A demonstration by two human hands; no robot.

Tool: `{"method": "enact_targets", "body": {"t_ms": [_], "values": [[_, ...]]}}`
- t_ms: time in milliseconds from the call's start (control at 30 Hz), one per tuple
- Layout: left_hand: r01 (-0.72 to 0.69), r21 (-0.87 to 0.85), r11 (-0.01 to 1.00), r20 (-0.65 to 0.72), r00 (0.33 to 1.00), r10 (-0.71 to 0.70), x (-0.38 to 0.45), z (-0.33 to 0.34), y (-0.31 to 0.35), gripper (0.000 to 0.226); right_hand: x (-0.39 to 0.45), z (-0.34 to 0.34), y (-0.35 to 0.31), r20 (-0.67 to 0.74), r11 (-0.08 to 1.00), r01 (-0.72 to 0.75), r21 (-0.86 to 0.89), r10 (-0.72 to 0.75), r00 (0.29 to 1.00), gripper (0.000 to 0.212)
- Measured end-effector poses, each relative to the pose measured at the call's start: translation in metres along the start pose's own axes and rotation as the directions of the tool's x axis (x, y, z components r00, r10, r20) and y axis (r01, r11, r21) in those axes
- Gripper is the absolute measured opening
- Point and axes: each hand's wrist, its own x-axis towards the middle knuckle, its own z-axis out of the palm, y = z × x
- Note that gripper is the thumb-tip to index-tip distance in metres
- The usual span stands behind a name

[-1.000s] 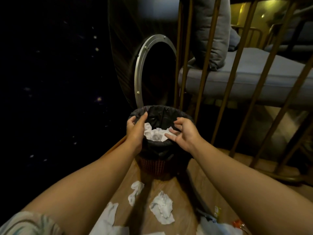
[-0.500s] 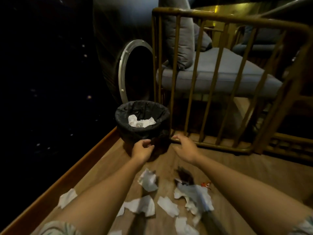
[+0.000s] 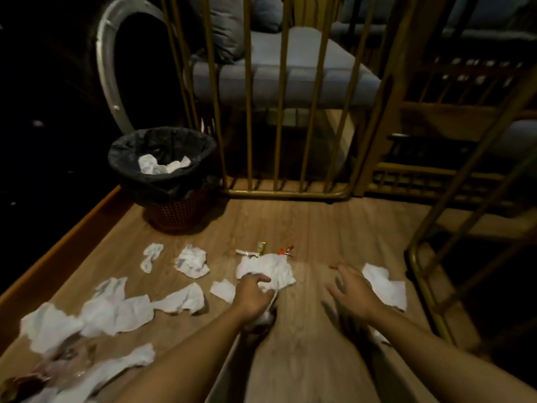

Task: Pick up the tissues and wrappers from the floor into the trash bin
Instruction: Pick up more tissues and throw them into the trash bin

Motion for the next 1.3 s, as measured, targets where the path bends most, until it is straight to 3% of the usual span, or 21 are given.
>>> {"method": "enact_targets", "body": {"t_ms": [100,233,367,467,633,733,867,967,1067,1133,1233,1300], "values": [[0.027,0.148,0.989,-0.051,0.998,-0.020,-0.010,0.026,-0.021,0.031,-0.023,0.019,0.051,-0.066,0.993,-0.096,0.069,0.101,0.993,0.043],[0.008,0.340,0.940,-0.099,0.995,0.027,-0.020,0.044,-0.052,0.045,-0.047,0.044,0.087,-0.130,0.987,-0.160,-0.005,0.158,0.979,0.038],[-0.181,0.246,0.952,-0.179,0.957,0.228,-0.038,0.049,-0.065,0.041,-0.061,0.056,0.093,-0.177,0.955,-0.268,-0.127,0.244,0.954,0.044],[-0.259,0.202,0.944,-0.200,0.933,0.299,-0.048,0.053,-0.082,0.033,-0.063,0.066,0.097,-0.174,0.945,-0.314,-0.096,0.295,0.940,0.046],[-0.283,0.192,0.940,-0.226,0.919,0.323,-0.054,0.065,-0.089,0.031,-0.066,0.074,0.108,-0.149,0.981,-0.187,0.046,0.191,0.970,0.033],[-0.286,0.134,0.949,-0.274,0.909,0.313,-0.050,0.074,-0.076,0.033,-0.061,0.074,0.110,-0.195,0.995,-0.082,0.063,0.093,0.976,0.030],[-0.229,0.019,0.973,-0.305,0.926,0.224,-0.032,0.078,-0.059,0.018,-0.042,0.070,0.101,-0.329,0.995,-0.026,0.100,0.058,0.942,0.026],[-0.240,-0.011,0.971,-0.314,0.922,0.225,-0.017,0.077,-0.044,0.006,-0.023,0.065,0.096,-0.426,0.971,-0.049,0.233,0.147,0.893,0.026],[-0.207,-0.013,0.978,-0.363,0.913,0.188,0.002,0.077,-0.032,0.017,-0.003,0.055,0.096,-0.467,0.927,-0.148,0.345,0.306,0.830,0.017],[-0.167,0.012,0.986,-0.374,0.914,0.159,0.015,0.078,-0.031,0.033,0.012,0.045,0.097,-0.471,0.874,-0.234,0.425,0.434,0.768,0.027],[-0.100,0.098,0.990,-0.333,0.934,0.127,0.033,0.082,-0.037,0.059,0.036,0.033,0.105,-0.379,0.748,-0.383,0.542,0.625,0.683,0.053],[-0.056,0.117,0.992,-0.278,0.957,0.087,0.037,0.086,-0.040,0.059,0.044,0.033,0.114,-0.234,0.660,-0.509,0.552,0.709,0.666,0.066]]}}
